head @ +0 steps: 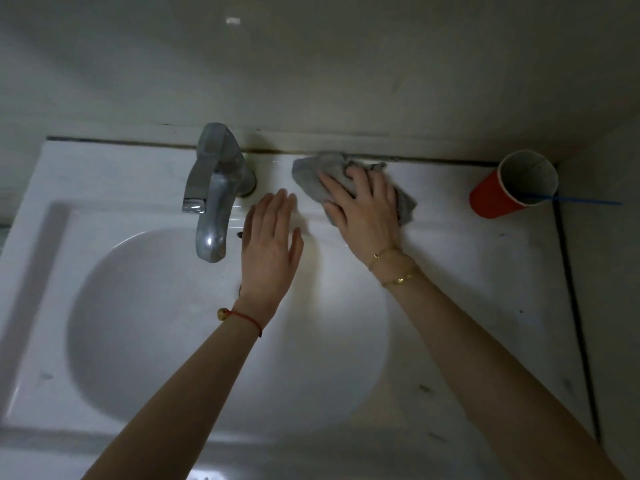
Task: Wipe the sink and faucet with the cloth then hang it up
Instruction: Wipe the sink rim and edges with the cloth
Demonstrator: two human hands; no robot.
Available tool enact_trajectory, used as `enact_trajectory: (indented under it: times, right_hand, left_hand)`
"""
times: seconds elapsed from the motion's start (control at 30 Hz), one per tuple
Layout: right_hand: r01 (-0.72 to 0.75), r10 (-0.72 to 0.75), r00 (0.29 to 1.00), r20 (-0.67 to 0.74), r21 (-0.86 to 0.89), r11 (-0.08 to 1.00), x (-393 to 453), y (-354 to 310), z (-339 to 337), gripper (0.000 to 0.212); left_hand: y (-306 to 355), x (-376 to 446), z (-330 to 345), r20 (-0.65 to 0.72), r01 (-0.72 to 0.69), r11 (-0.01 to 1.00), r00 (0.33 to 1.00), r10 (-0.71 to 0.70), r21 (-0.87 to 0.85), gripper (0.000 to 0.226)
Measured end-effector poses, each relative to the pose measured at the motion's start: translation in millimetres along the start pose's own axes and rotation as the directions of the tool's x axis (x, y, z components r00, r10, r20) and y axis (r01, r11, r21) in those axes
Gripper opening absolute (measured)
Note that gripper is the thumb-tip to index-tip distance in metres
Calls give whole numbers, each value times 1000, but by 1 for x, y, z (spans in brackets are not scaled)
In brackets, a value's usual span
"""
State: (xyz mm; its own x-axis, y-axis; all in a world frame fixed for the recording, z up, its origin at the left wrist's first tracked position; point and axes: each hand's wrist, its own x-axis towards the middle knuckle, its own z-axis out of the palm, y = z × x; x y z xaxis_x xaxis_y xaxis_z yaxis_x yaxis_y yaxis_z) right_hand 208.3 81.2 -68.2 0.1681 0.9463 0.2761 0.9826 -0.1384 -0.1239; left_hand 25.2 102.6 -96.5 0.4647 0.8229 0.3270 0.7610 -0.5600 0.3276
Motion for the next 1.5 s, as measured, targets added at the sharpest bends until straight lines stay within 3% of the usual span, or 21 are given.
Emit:
enact_trajectory:
  times: [0.1,0.2,0.3,0.4,0.47,0.53,0.6,0.67,0.73,0.8,0.87,0.97,1.07,1.17,1.23,1.3,1.43,1.5]
  right_hand:
    - [11,-11,1000,-2,-109,994,-20,23,6,46]
    - [-169,162,985,-60,-152,974,-49,51,-4,49]
    - [-286,269,954,-136,-128,950,-38,29,4,48]
    - [7,-16,998,-57,-143,990,-25,-13,16,49]
    - [96,-104,994,-35,-179,979,-25,-5,15,48]
    - [-39,27,998,-63,-200,979,-32,24,9,46]
    - [-274,254,959,-127,-179,945,-37,49,3,44]
    - [-376,351,921,-172,-151,914,-35,45,4,44]
    - [-285,264,952,-153,-132,950,-30,17,13,45]
    - [-57,48,997,-68,-137,989,-33,-3,18,49]
    - [27,-34,999,-33,-201,979,-41,12,13,52]
    - [-199,175,978,-113,-254,947,-57,59,-1,48]
    - [-410,390,910,-142,-163,897,-47,73,-2,46]
    - [-338,306,930,-204,-145,930,-38,40,7,44]
    - [-184,158,975,-158,-169,968,-51,29,7,48]
    - [-134,117,988,-96,-199,971,-68,42,-2,50]
    - [-429,408,900,-156,-148,891,-60,68,-8,45]
    - [-423,392,898,-201,-141,895,-41,55,1,42]
  left_hand:
    - [-2,0,1,-27,-16,1000,1000,16,-13,49]
    - [-4,0,1,-36,-24,999,999,23,-26,48]
    - [-5,0,3,-36,-26,999,999,25,-30,48]
    - [-8,0,5,-42,-29,999,999,27,-44,47]
    - [-9,0,5,-48,-32,998,998,30,-51,47]
    - [-9,1,5,-57,-25,998,998,22,-53,47]
    - [-7,1,4,-65,-17,998,998,14,-56,47]
    - [-7,1,4,-61,-18,998,998,14,-63,47]
    - [-7,1,6,-57,-24,998,998,20,-63,48]
    - [-8,0,6,-64,-29,998,998,25,-61,48]
    - [-8,1,6,-74,-33,997,997,28,-67,48]
    - [-6,2,5,-88,-25,997,996,19,-72,47]
    - [-5,1,6,-93,-27,997,995,20,-76,47]
    - [-5,0,7,-81,-20,996,997,13,-84,48]
    - [-5,0,7,-70,-12,996,998,6,-83,49]
    - [-5,0,7,-69,-18,996,998,12,-83,49]
    - [-6,0,7,-78,-23,997,997,17,-74,49]
    - [-6,0,7,-64,-24,996,998,19,-82,50]
